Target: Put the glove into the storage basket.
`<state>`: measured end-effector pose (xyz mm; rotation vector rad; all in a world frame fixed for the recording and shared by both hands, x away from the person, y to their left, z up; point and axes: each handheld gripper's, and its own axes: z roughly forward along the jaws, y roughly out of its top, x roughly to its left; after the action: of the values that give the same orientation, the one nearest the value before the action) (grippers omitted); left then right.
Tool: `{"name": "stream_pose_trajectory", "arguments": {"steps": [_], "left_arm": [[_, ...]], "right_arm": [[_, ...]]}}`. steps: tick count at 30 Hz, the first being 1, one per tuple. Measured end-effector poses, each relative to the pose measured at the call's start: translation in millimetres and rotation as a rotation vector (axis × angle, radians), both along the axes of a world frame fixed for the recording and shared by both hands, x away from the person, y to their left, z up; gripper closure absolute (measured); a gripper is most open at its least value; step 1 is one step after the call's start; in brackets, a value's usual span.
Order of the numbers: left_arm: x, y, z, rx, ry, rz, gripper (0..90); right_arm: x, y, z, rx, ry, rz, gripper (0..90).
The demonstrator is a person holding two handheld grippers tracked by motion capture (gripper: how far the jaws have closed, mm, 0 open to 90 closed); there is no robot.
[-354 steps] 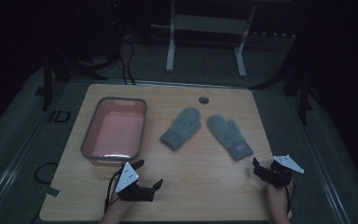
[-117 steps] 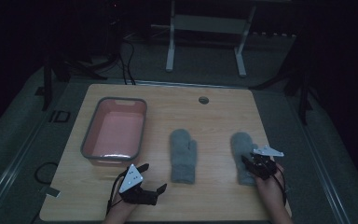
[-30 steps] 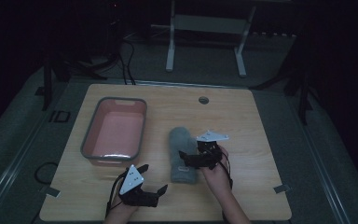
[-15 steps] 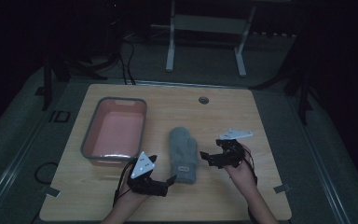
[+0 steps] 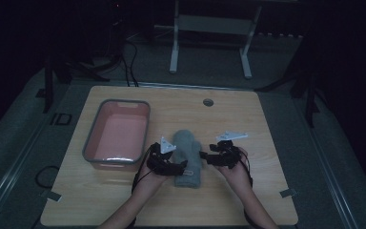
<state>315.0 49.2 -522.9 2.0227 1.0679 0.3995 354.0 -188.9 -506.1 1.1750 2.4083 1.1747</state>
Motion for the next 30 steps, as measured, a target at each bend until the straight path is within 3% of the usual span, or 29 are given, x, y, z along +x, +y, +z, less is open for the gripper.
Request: {"name": "stream_pose_trajectory", "arguments": {"steps": [2,5,9,14,17,22,25,26,27,30], "left_arm": [[4.9,-1.1,-5.8,0.018,0.016,-0.013,19.5],[11.6,1.1,-12.5,0.010,0.028,0.002,19.6],[17.1,0.7,-20.5,-0.003,0.088,-0.001,20.9],[22.7,0.9,-27.3,-0.019,0.126,-0.015,23.0],[26.6,2.1,-33.2,-0.065,0.152,-0.055,30.9],[31.9,2.7,-34.0,-0.093,0.185,-0.120,50.4],[32.7,1.8,-33.7,-0.102,0.190,-0.146,62.3],[32.7,1.8,-33.7,-0.102,0.190,-0.146,65.9],[32.0,1.2,-33.0,-0.098,0.178,-0.164,69.8],[32.3,2.8,-33.3,-0.114,0.175,-0.171,75.2]], "right_arm": [[0.9,7.9,-5.1,0.002,0.024,0.020,43.5],[4.7,16.9,-16.9,-0.044,0.057,0.005,45.7],[9.1,19.3,-29.2,-0.072,0.105,0.025,45.5],[23.8,14.9,-38.8,-0.032,0.242,0.053,37.8],[23.6,16.9,-39.3,-0.050,0.221,0.091,38.4],[21.0,19.9,-42.6,-0.016,0.198,0.146,63.7],[12.4,22.8,-42.3,-0.040,0.113,0.175,74.8],[12.4,22.8,-42.3,-0.040,0.113,0.175,74.8],[5.8,26.8,-40.8,-0.086,0.046,0.178,78.4],[-0.6,31.4,-39.7,-0.125,-0.005,0.165,80.1]]}}
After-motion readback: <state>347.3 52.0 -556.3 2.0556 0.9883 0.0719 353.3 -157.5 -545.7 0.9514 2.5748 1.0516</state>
